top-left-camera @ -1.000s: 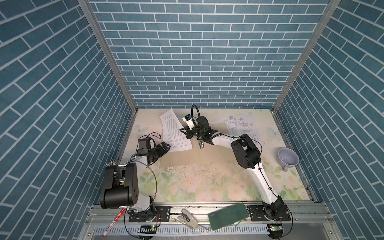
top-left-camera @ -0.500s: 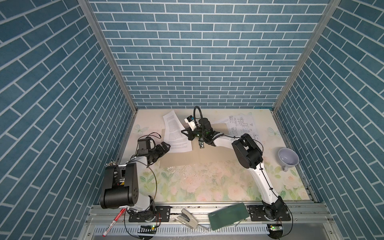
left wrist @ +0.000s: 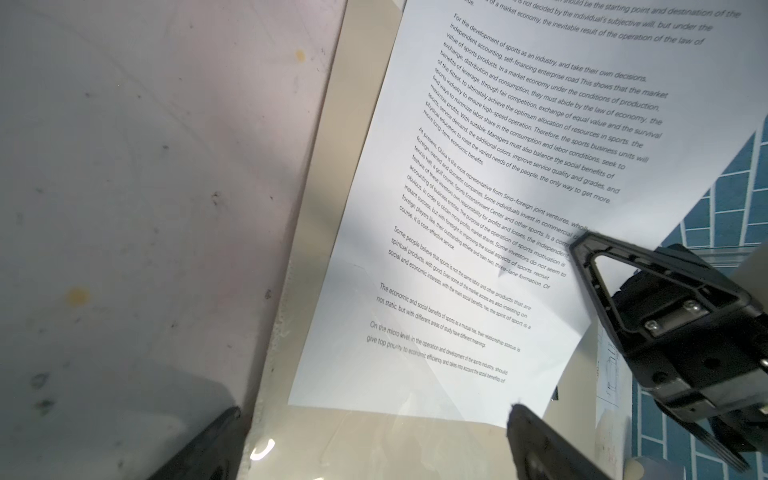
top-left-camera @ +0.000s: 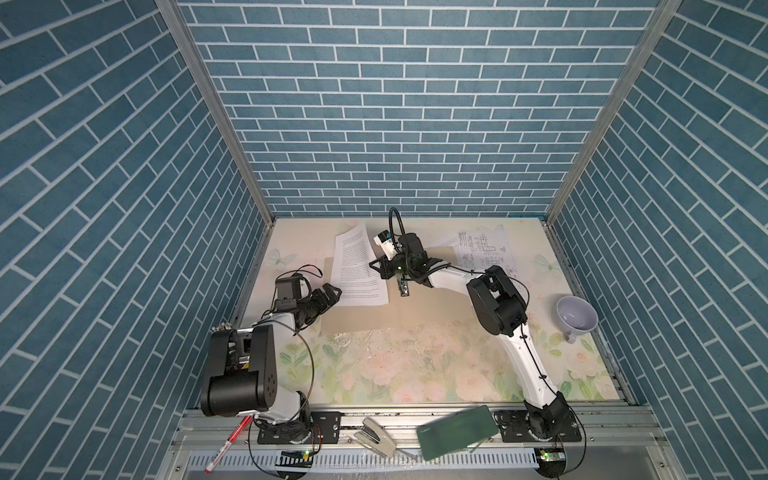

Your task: Put the files into the folder

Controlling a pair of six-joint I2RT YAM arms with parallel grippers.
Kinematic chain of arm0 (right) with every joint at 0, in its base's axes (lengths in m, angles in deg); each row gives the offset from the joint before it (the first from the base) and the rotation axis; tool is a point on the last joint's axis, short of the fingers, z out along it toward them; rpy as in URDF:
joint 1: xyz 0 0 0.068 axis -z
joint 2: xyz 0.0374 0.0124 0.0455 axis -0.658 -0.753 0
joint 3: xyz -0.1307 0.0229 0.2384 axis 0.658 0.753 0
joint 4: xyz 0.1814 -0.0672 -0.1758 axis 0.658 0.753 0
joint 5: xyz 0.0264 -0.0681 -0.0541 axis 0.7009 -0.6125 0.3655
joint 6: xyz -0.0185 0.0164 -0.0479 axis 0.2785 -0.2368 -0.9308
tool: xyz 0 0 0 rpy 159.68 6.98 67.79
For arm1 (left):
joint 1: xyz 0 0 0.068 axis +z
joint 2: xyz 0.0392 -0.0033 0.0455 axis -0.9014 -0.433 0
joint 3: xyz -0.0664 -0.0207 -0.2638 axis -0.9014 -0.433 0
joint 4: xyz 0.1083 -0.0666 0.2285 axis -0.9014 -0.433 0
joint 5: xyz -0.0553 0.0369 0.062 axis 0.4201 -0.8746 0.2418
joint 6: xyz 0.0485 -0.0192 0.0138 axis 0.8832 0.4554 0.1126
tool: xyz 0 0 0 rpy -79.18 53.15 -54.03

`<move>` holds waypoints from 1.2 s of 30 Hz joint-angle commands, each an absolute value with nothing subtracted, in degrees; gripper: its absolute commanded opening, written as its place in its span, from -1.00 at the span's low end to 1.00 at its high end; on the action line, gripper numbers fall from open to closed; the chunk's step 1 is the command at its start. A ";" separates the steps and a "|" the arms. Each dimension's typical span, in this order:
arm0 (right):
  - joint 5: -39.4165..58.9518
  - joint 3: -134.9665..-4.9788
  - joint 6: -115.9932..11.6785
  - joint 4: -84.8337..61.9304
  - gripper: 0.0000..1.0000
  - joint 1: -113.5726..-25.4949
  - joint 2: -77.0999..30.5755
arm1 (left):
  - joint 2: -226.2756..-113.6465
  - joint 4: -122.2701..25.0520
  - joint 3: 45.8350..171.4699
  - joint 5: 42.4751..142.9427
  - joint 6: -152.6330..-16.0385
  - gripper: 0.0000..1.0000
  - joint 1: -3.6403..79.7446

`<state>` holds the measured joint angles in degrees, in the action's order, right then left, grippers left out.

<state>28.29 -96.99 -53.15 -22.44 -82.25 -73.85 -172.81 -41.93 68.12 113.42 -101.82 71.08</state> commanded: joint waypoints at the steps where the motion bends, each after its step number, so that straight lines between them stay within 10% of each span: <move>1: 27.05 -102.90 -50.30 -14.75 -0.89 -81.68 -75.23 | -174.72 -45.28 66.10 113.66 -102.60 0.99 71.20; 36: 40.41 -99.09 -45.25 -22.93 -0.96 -78.86 -77.05 | -176.76 -39.39 64.52 116.16 -105.60 0.98 71.21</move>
<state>38.30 -100.79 -46.07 -21.37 -79.19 -76.17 -174.71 -34.63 66.39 116.22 -104.66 71.19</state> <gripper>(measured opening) 0.043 0.991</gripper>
